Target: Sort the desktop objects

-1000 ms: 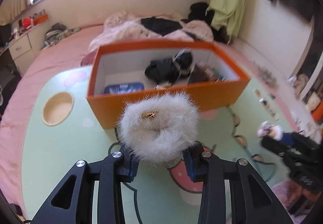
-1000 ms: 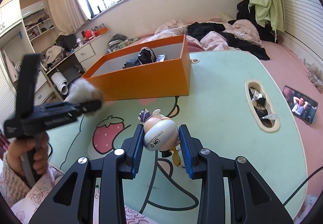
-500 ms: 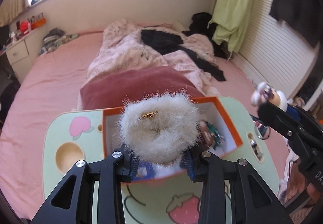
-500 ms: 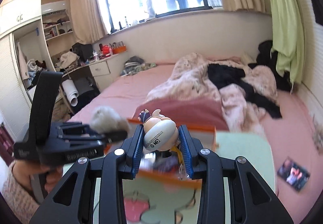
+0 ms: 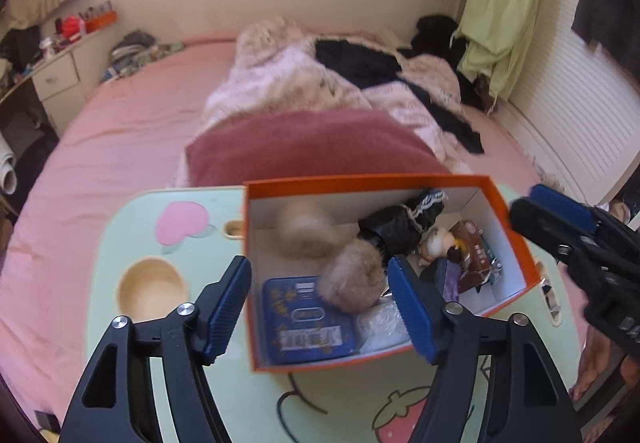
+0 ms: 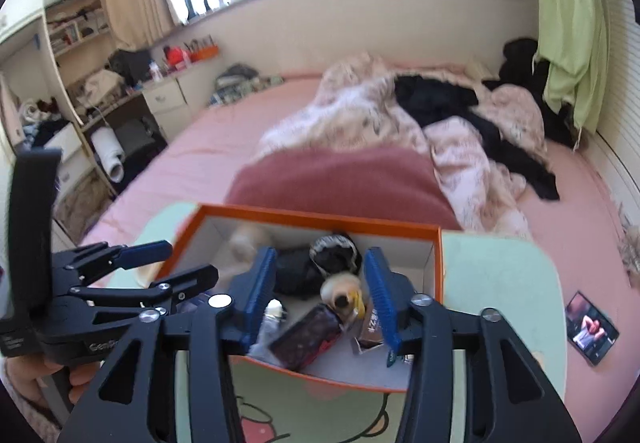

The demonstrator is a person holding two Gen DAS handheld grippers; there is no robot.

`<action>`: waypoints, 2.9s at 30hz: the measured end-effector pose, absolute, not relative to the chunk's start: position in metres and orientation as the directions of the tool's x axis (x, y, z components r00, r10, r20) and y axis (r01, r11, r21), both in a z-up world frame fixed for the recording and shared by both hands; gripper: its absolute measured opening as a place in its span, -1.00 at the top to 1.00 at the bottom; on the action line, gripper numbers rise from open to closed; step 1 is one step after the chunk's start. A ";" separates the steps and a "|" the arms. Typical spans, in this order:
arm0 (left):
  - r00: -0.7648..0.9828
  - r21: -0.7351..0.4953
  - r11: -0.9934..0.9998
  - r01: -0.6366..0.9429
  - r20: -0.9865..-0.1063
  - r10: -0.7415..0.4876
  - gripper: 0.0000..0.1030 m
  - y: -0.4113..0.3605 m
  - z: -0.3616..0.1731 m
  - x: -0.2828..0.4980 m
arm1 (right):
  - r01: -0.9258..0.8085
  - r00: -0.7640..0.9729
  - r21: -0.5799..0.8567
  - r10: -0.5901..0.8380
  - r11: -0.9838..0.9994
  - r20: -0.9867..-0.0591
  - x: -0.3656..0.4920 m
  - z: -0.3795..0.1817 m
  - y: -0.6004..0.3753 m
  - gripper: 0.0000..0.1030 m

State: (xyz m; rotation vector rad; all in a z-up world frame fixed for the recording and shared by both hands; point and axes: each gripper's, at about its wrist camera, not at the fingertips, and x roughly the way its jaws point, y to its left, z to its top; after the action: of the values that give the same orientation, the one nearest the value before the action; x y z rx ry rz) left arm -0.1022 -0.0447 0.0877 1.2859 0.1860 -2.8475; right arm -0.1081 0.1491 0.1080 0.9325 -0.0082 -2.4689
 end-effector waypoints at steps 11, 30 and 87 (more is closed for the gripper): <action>-0.678 -0.090 -0.996 0.018 -0.733 0.054 -0.75 -0.022 0.075 -0.034 | 0.511 -0.657 0.060 -0.435 -0.857 -0.616 -0.032 0.085 0.149 -0.15; -0.571 0.027 -0.993 0.119 -0.816 -0.090 -1.00 -0.007 0.001 -0.015 | 0.422 -0.560 0.014 -0.272 -0.907 -0.783 -0.013 -0.007 0.174 -0.99; -0.586 0.025 -0.996 0.083 -0.808 -0.069 -1.00 -0.007 -0.003 -0.019 | 0.426 -0.564 0.014 -0.277 -0.905 -0.778 -0.012 -0.008 0.173 -0.99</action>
State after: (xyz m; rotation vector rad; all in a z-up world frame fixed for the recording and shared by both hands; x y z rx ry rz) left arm -0.0187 -0.0067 -0.0029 1.3860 0.0239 -2.7234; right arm -0.0117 0.1734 -0.0081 1.1794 0.2457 -2.4602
